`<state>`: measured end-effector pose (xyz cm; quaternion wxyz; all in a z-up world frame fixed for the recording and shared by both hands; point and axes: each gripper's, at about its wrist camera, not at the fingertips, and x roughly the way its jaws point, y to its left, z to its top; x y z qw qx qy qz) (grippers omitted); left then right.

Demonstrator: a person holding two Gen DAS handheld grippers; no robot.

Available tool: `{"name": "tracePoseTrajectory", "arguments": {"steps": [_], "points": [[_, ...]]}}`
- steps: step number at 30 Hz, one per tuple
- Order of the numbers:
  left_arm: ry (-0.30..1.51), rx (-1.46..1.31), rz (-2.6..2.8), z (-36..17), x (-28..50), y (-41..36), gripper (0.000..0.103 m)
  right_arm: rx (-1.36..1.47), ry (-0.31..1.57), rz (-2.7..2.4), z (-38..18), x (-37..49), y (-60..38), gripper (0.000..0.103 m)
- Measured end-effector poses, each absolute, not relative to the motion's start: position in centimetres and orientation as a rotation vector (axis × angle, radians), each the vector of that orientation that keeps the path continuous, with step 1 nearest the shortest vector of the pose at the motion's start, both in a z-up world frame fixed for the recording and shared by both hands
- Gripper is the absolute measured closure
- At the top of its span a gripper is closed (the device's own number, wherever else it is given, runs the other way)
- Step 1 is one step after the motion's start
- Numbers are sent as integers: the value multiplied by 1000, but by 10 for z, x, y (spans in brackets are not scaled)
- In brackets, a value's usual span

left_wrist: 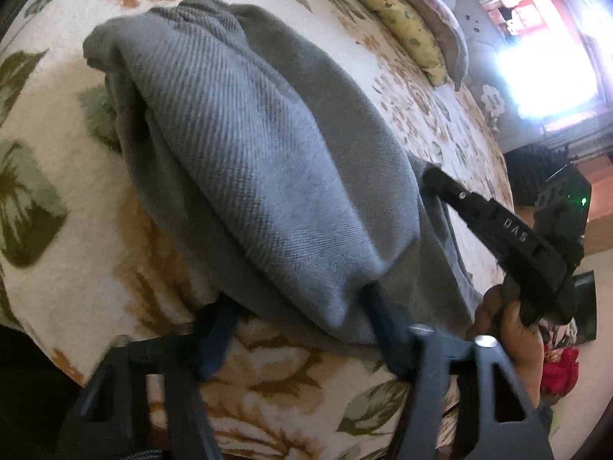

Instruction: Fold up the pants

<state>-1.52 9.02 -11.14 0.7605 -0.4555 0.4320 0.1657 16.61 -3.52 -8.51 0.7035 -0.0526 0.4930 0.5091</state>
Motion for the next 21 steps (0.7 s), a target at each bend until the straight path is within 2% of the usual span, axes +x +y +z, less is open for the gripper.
{"name": "tracePoseTrajectory", "arguments": {"steps": [2, 3, 8, 11, 18, 20, 21], "points": [[925, -1003, 308, -108, -16, 95, 78, -103, 1072, 1131, -80, 169, -37, 97], [920, -1004, 293, -107, -15, 96, 83, -99, 1066, 1129, -78, 170, -37, 97], [921, -934, 284, -102, -15, 92, 85, -60, 1037, 1102, -69, 184, -33, 101], [912, -1022, 266, -120, -21, 98, 86, -50, 1029, 1077, -71, 193, -29, 103], [894, -1061, 243, -120, -27, 100, 86, -20, 1091, 1041, -92, 204, -28, 102], [894, -1052, 242, -119, -25, 100, 86, 22, 1110, 1025, -88, 206, -37, 99], [895, -1044, 244, -119, -26, 99, 86, 38, 1112, 1035, -86, 205, -42, 87]]}}
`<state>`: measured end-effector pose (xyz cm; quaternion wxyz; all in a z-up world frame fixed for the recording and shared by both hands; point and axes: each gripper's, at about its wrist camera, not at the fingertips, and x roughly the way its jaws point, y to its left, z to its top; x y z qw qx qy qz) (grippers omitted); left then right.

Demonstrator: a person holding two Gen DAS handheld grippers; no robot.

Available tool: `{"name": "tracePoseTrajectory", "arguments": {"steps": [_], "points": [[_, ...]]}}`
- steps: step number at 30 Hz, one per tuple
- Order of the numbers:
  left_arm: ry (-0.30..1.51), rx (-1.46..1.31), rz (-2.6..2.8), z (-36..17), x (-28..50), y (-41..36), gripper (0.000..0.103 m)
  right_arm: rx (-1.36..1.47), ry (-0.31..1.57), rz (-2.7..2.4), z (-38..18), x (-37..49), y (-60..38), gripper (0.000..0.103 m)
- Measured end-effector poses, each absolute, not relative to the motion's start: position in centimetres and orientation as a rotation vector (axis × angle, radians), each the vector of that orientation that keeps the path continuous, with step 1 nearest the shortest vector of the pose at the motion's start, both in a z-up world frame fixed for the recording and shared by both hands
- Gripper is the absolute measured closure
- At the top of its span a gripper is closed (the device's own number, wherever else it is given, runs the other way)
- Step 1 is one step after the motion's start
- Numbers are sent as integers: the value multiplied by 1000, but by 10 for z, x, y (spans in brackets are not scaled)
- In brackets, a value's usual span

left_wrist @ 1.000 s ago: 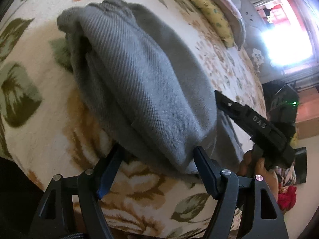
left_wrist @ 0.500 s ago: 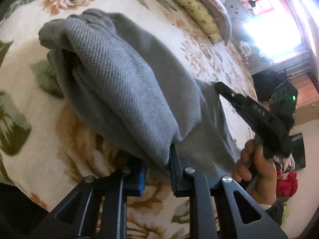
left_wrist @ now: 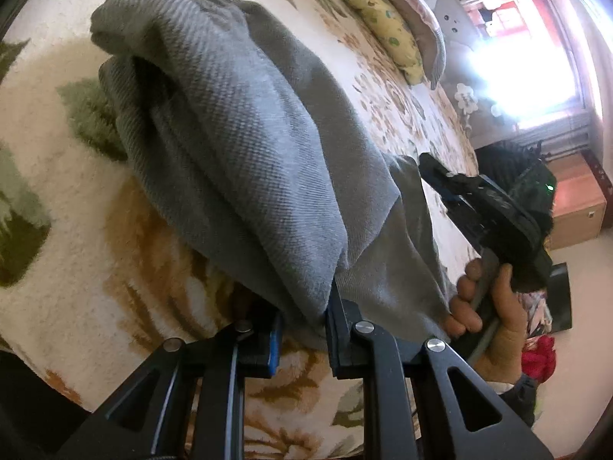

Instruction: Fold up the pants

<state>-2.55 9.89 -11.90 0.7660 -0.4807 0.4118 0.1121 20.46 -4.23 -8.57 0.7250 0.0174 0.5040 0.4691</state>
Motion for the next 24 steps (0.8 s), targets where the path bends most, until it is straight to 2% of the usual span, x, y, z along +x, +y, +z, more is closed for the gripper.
{"name": "tracePoseTrajectory", "arguments": {"steps": [1, 3, 5, 6, 7, 8, 9, 10, 14, 18, 22, 24], "points": [[893, -1046, 245, -119, -28, 98, 86, 48, 1105, 1046, -82, 203, -48, 65], [889, -1068, 242, -121, -27, 101, 86, 25, 1085, 1060, -78, 197, -52, 38], [891, -1056, 243, -119, -26, 100, 86, 3, 1062, 1097, -74, 190, -51, 37], [891, -1048, 244, -118, -28, 99, 86, -23, 1064, 1114, -75, 187, -46, 45], [892, -1040, 244, -116, -27, 99, 86, -53, 1073, 1121, -77, 184, -41, 65], [891, -1028, 242, -113, -27, 98, 86, -94, 1091, 1122, -81, 183, -32, 78], [888, -1023, 238, -110, -28, 98, 87, -145, 1119, 1104, -88, 181, -22, 95], [881, -1020, 234, -107, -29, 99, 87, -186, 1129, 1085, -94, 181, -15, 98], [903, -1050, 226, -118, -41, 101, 88, -184, 1095, 1043, -98, 186, -13, 99], [907, -1020, 217, -117, -45, 99, 88, -152, 1140, 999, -113, 189, -13, 99], [926, -990, 205, -108, -48, 97, 88, -122, 1108, 956, -95, 188, -22, 80], [936, -976, 197, -103, -53, 94, 91, -76, 1075, 972, -79, 182, -38, 75]]}}
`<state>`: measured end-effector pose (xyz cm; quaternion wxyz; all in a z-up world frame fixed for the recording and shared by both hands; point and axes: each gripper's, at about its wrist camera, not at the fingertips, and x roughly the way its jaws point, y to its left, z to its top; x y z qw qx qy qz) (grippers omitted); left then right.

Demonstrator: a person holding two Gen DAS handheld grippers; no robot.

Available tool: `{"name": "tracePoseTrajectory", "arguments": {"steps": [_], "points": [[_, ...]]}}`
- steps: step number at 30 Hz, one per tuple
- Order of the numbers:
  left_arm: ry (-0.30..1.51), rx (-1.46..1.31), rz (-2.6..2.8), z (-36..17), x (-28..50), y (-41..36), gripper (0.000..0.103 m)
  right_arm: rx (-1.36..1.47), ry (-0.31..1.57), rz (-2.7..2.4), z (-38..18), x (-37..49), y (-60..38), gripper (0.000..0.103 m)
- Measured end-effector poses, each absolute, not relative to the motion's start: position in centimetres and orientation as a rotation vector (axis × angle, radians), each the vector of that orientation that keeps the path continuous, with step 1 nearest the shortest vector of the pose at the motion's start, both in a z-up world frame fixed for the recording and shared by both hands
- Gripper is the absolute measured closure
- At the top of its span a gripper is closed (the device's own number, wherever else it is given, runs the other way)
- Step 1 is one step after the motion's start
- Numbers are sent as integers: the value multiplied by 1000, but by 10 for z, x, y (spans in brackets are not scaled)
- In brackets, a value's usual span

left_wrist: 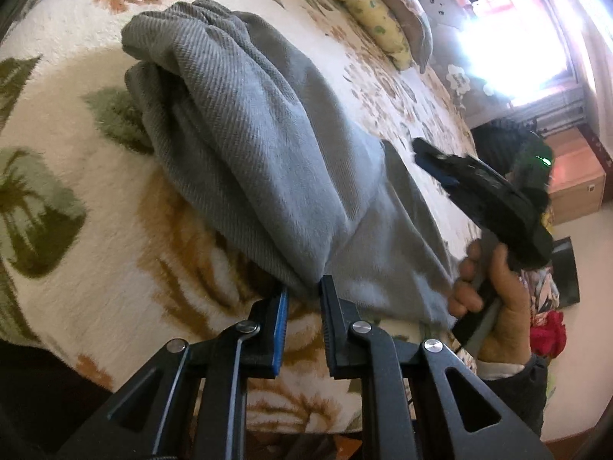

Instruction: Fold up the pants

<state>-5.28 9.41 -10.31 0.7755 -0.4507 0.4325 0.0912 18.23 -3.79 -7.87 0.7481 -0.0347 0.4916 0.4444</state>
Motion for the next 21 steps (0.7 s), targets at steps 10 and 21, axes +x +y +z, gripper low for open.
{"name": "tracePoseTrajectory", "arguments": {"steps": [10, 21], "points": [[984, -775, -14, -68, -38, 25, 90, 83, 1041, 882, -57, 149, -151, 64], [983, -666, -131, -43, 39, -4, 86, 259, 1027, 668, -64, 133, -278, 58]]}}
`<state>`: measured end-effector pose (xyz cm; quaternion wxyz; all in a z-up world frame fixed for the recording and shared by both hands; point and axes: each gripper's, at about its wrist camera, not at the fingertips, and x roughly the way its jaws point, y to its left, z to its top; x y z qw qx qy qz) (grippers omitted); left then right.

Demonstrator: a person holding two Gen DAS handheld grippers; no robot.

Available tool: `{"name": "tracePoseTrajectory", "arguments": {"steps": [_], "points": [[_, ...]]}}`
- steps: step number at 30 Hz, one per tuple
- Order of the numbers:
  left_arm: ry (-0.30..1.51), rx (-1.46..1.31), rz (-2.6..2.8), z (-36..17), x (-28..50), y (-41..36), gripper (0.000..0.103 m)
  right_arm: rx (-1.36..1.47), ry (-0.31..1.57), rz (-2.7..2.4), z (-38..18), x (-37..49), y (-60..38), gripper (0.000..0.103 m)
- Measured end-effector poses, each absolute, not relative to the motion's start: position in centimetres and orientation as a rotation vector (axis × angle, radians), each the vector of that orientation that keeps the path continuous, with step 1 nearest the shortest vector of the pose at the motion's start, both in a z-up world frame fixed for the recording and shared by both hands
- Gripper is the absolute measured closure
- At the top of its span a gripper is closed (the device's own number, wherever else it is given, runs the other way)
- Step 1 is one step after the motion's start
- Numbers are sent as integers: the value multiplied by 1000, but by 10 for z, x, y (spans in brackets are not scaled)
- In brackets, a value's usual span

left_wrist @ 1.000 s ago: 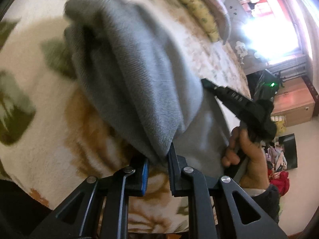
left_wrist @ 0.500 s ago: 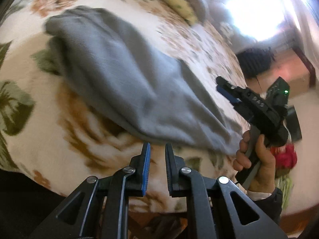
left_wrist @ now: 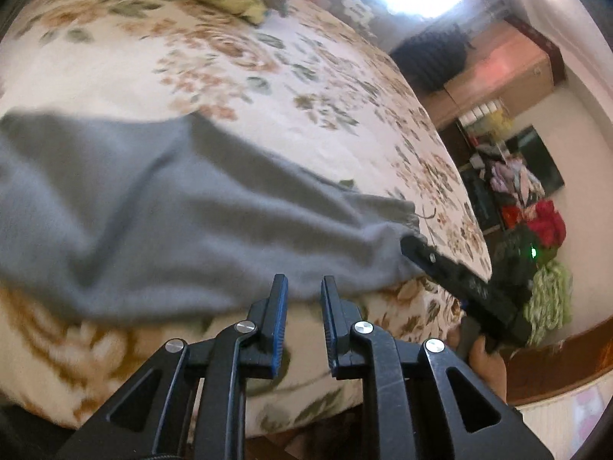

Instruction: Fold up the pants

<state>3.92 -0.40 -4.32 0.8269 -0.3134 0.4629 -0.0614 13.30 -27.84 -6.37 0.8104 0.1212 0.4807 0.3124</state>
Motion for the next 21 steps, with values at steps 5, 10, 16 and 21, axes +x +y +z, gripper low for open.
{"name": "tracePoseTrajectory", "arguments": {"steps": [5, 10, 16, 21], "points": [[991, -571, -184, -37, 78, -20, 80, 313, 1005, 578, -66, 127, -318, 57], [1056, -463, -282, -35, 121, -48, 79, 375, 982, 493, -69, 124, -352, 56], [1138, -275, -425, -43, 170, -101, 75, 410, 971, 391, -73, 123, -379, 47], [1205, -130, -500, -61, 203, -134, 75, 469, 974, 360, -81, 122, -391, 46]]}}
